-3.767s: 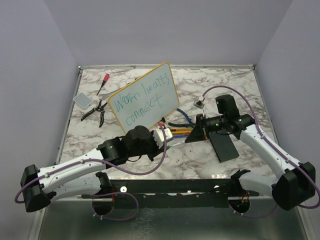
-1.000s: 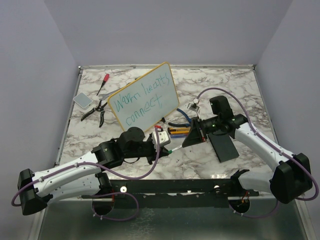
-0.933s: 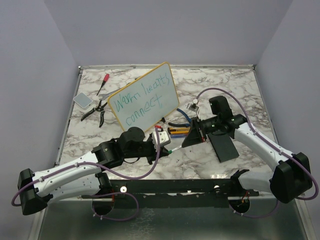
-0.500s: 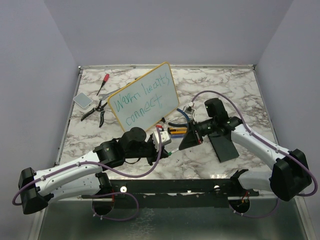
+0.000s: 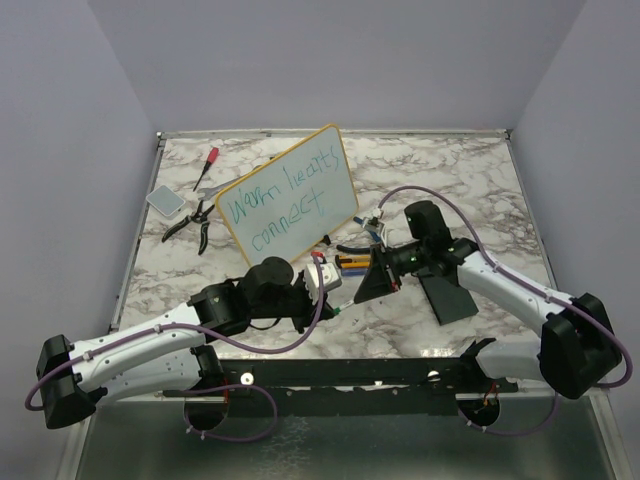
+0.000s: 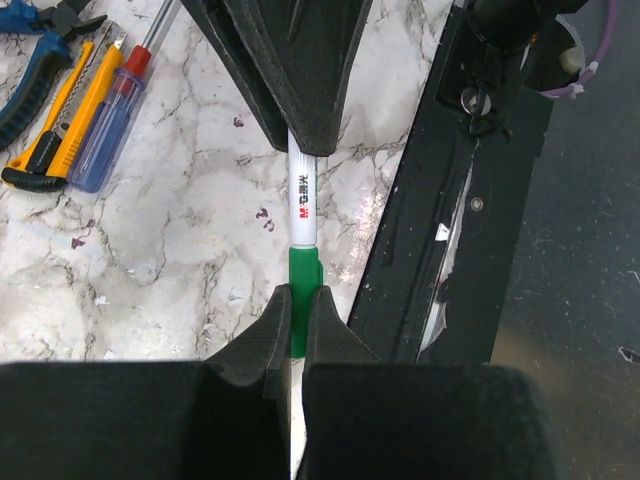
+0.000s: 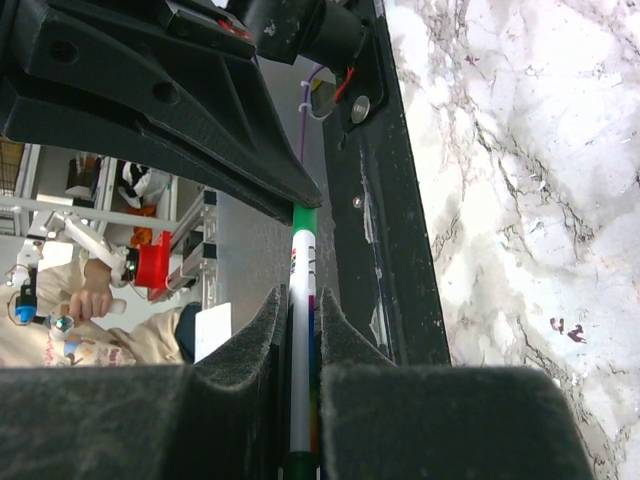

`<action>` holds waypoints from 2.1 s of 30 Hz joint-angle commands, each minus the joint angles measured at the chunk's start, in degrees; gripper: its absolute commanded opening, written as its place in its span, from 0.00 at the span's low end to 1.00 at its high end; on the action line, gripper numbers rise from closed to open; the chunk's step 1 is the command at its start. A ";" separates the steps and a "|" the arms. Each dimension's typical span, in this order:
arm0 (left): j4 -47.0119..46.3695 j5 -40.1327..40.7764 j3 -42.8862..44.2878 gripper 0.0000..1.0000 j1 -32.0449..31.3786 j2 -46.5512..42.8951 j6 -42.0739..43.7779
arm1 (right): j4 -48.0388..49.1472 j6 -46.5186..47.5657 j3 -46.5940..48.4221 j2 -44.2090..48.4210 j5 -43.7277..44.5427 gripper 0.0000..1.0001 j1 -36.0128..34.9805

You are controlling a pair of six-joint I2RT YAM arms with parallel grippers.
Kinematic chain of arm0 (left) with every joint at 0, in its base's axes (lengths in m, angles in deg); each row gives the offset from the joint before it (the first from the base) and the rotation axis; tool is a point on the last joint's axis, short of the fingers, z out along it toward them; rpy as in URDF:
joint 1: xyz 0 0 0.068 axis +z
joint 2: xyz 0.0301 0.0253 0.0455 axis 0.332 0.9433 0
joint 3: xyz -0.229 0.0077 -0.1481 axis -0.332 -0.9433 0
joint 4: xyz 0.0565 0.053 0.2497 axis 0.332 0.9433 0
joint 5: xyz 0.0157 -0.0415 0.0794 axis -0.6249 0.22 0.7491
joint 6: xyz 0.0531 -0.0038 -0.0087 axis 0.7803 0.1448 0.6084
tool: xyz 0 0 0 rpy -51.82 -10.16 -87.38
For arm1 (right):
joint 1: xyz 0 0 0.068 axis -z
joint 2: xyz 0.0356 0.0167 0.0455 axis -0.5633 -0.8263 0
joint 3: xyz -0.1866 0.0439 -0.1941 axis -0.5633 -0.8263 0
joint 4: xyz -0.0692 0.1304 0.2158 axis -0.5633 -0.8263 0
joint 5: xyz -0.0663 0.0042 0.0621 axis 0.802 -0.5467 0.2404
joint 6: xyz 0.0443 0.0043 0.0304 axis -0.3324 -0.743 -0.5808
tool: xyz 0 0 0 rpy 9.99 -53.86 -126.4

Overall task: Write a sentence on the whiteboard
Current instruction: Close the whiteboard marker at the center of the board, then place the whiteboard marker at the center of the board.

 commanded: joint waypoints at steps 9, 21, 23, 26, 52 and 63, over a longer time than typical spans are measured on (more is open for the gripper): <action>-16.57 5.78 0.54 0.00 0.10 -1.13 -0.21 | 3.36 -2.45 -0.80 -2.75 -3.37 0.01 -6.14; -17.54 6.75 0.14 0.00 0.15 -2.06 -0.36 | 9.60 -6.88 -1.48 -4.38 -3.00 0.01 -9.78; -18.00 7.21 0.03 0.00 0.15 -2.26 -0.30 | 10.65 -7.56 -1.72 -4.65 -2.99 0.01 -10.25; -18.09 7.36 -0.13 0.00 0.10 -2.36 -0.32 | 10.99 -7.85 -1.78 -5.07 -2.65 0.01 -10.96; -5.99 26.78 1.93 0.87 1.83 -3.67 -3.34 | 4.07 -11.25 -6.40 1.18 37.62 0.03 -3.28; -7.58 20.19 3.67 0.99 17.44 -0.84 -9.92 | 6.06 -9.98 -10.51 2.56 48.78 0.40 -3.24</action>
